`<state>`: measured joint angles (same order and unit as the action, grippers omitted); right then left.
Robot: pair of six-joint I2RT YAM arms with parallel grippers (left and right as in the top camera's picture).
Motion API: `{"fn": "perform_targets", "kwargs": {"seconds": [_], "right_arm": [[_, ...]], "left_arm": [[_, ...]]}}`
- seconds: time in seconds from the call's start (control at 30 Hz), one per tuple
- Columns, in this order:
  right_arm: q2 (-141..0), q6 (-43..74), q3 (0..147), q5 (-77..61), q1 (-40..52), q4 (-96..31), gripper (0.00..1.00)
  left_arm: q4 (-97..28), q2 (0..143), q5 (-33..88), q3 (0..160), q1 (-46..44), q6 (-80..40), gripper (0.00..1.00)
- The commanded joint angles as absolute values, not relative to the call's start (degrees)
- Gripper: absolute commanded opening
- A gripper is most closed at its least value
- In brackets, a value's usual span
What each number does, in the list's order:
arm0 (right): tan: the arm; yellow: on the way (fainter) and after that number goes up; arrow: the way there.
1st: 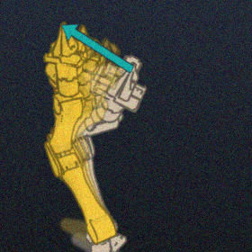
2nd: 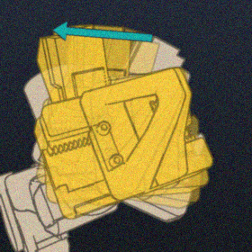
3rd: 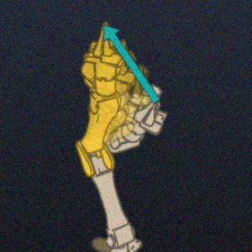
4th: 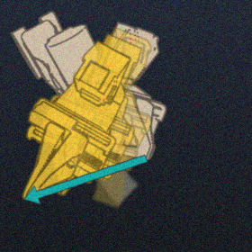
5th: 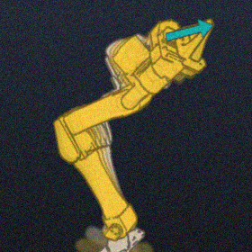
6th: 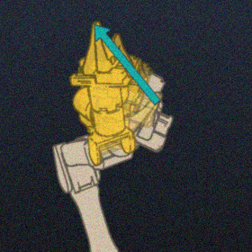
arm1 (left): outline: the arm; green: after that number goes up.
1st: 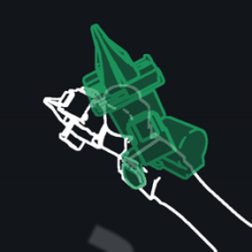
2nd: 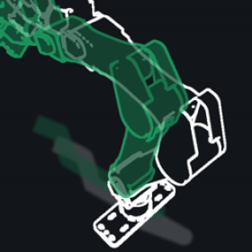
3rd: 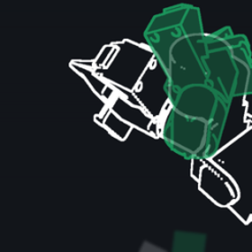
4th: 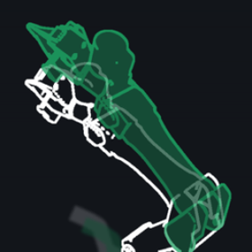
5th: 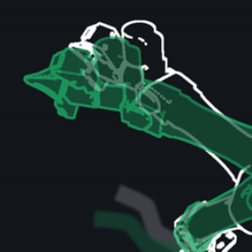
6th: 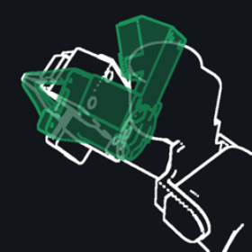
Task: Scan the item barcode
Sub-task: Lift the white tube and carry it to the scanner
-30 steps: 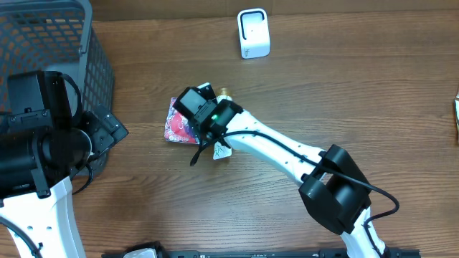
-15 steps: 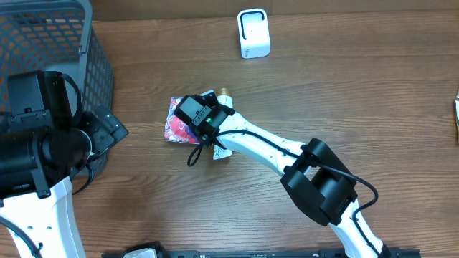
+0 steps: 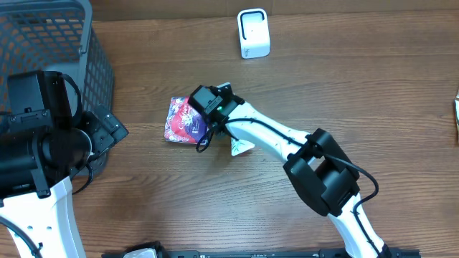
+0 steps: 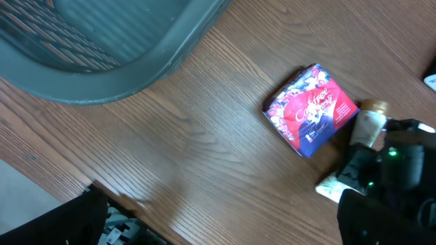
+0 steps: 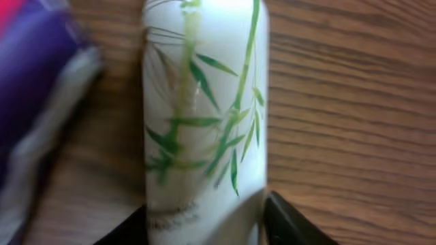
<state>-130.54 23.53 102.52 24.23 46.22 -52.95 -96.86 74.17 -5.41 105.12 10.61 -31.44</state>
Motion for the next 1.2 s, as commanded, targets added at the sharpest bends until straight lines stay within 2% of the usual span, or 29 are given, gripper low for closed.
{"fn": "perform_targets", "kwargs": {"seconds": [0.0,0.1,0.73,0.77,0.83,0.9,1.17], "right_arm": [[-131.26,24.05,102.24,25.26,44.84,-53.74,0.29],[-131.26,24.05,102.41,25.21,43.79,-54.63,0.24],[-131.28,23.64,102.48,16.80,38.48,-49.98,0.26],[-131.28,23.62,102.45,16.80,38.48,-49.76,0.24],[-131.28,23.66,102.43,16.75,38.48,-49.80,0.11],[-131.28,23.86,102.43,16.56,38.50,-50.19,0.04],[-128.05,24.05,106.13,13.26,37.82,-57.12,0.04]], "left_arm": [[-96.79,74.26,-5.96,105.08,10.90,-32.34,1.00],[-96.79,74.26,-5.96,105.08,10.90,-32.34,1.00],[-96.79,74.26,-5.96,105.08,10.90,-32.34,1.00],[-96.79,74.26,-5.96,105.08,10.90,-32.34,1.00],[-96.79,74.26,-5.96,105.08,10.90,-32.34,1.00],[-96.79,74.26,-5.96,105.08,10.90,-32.34,1.00],[-96.79,74.26,-5.96,105.08,10.90,-32.34,1.00]]}}
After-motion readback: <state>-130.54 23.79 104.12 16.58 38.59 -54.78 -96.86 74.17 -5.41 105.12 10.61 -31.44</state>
